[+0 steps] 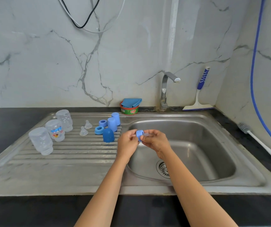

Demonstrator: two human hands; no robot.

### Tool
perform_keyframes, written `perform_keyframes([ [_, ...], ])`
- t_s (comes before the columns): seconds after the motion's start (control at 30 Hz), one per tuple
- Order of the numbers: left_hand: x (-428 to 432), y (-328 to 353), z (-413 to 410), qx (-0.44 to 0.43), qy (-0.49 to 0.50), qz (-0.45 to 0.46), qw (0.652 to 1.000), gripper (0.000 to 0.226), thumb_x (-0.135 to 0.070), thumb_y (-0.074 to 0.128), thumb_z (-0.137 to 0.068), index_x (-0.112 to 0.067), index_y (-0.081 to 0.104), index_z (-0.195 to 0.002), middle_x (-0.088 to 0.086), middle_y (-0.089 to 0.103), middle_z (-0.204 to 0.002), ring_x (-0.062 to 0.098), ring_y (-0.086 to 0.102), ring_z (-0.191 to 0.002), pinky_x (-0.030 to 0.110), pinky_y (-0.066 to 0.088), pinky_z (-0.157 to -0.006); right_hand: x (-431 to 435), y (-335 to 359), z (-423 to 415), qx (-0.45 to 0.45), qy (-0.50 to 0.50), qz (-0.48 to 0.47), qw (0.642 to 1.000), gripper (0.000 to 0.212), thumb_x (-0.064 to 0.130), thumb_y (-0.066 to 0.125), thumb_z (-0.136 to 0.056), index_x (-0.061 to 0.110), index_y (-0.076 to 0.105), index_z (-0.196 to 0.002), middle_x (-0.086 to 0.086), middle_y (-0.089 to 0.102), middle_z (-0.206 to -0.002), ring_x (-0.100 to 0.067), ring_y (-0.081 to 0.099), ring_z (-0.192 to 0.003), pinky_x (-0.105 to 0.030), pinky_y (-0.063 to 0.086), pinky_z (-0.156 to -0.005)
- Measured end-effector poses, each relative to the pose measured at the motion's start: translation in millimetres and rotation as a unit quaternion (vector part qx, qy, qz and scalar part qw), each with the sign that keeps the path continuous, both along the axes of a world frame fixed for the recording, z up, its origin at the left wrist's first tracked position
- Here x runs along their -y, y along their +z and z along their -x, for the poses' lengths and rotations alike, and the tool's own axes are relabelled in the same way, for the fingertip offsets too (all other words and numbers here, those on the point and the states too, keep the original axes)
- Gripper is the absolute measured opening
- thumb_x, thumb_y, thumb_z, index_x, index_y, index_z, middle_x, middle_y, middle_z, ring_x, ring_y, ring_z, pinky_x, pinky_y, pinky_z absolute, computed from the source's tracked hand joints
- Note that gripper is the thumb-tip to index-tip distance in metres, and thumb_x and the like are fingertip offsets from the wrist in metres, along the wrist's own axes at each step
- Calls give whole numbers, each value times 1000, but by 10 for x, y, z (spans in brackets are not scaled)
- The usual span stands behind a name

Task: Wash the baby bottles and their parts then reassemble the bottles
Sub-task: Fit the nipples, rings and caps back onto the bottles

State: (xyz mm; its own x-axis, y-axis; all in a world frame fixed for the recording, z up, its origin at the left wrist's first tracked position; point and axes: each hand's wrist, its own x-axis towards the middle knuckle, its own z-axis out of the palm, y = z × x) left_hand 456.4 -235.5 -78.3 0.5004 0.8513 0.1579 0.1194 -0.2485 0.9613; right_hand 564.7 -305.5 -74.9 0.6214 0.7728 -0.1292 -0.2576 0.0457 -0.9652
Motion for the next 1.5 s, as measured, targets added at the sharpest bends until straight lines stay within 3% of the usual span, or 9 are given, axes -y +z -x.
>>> perform_keyframes([
  [0.17, 19, -58, 60, 50, -22, 52, 997, 32, -23, 69, -87, -19, 67, -119, -8, 72, -103, 4, 66, -96, 25, 53, -90, 22, -103, 30, -1, -6, -25, 1000, 19, 0, 78, -74, 0, 66, -89, -14, 71, -83, -25, 70, -81, -24, 56, -68],
  [0.33, -14, -40, 107, 66, -31, 75, 995, 28, -19, 74, -84, -26, 66, -110, -10, 69, -104, 2, 63, -100, 23, 51, -90, 33, -92, 6, 5, 41, -47, 998, 15, -1, 74, -77, 1, 70, -91, -16, 73, -85, -25, 71, -85, -26, 57, -80],
  [0.5, -36, 47, 154, 70, -66, 84, 992, 29, -14, 71, -85, -23, 64, -112, -15, 69, -101, -6, 64, -93, 9, 49, -74, 70, -4, -54, 16, 58, -53, 997, 12, -9, 66, -81, -3, 68, -92, -16, 72, -82, -23, 72, -79, -26, 58, -76],
  [0.6, -25, 77, 162, 58, -61, 54, 995, 33, -16, 69, -88, -20, 62, -120, -12, 68, -106, -9, 62, -93, 6, 48, -73, 63, 53, -11, 66, 48, -42, 996, 7, -7, 64, -85, -3, 67, -89, -18, 72, -83, -25, 71, -78, -27, 59, -75],
  [0.73, -106, 86, 243, 56, -81, 79, 992, 39, -25, 68, -89, -20, 60, -127, -7, 67, -117, 5, 62, -109, 26, 50, -96, 0, 111, 96, 131, 34, -22, 991, 3, -3, 63, -87, -2, 65, -85, -19, 71, -82, -27, 71, -76, -33, 59, -79],
  [0.83, -148, 114, 323, 90, -96, 138, 982, 34, -17, 66, -90, -12, 62, -123, 4, 69, -113, 17, 65, -108, 37, 53, -94, -58, 176, 142, 203, 0, 11, 979, 7, 1, 66, -86, 6, 67, -81, -13, 72, -78, -23, 71, -73, -34, 59, -78],
  [0.97, -193, 187, 347, 141, -82, 172, 971, 31, -8, 62, -92, 1, 60, -121, 17, 67, -114, 25, 68, -103, 35, 56, -89, -129, 329, 242, 279, -31, 17, 960, 16, 1, 66, -84, 14, 67, -75, -6, 70, -75, -18, 70, -71, -29, 59, -72],
  [1.13, -279, 290, 543, 167, -110, 193, 960, 25, -4, 59, -92, 1, 63, -116, 14, 70, -111, 24, 69, -100, 29, 56, -83, -195, 457, 423, 339, -32, 0, 940, 12, -6, 59, -84, 0, 69, -85, -8, 68, -75, -21, 68, -71, -28, 60, -69],
  [1.5, -461, 440, 995, 214, -80, 217, 949, 15, -4, 55, -94, -4, 69, -99, 9, 74, -94, 19, 71, -87, 29, 57, -83, -473, 595, 914, 275, -27, -33, 960, 24, -5, 51, -85, 11, 61, -70, -9, 67, -68, -23, 69, -65, -32, 60, -64],
])
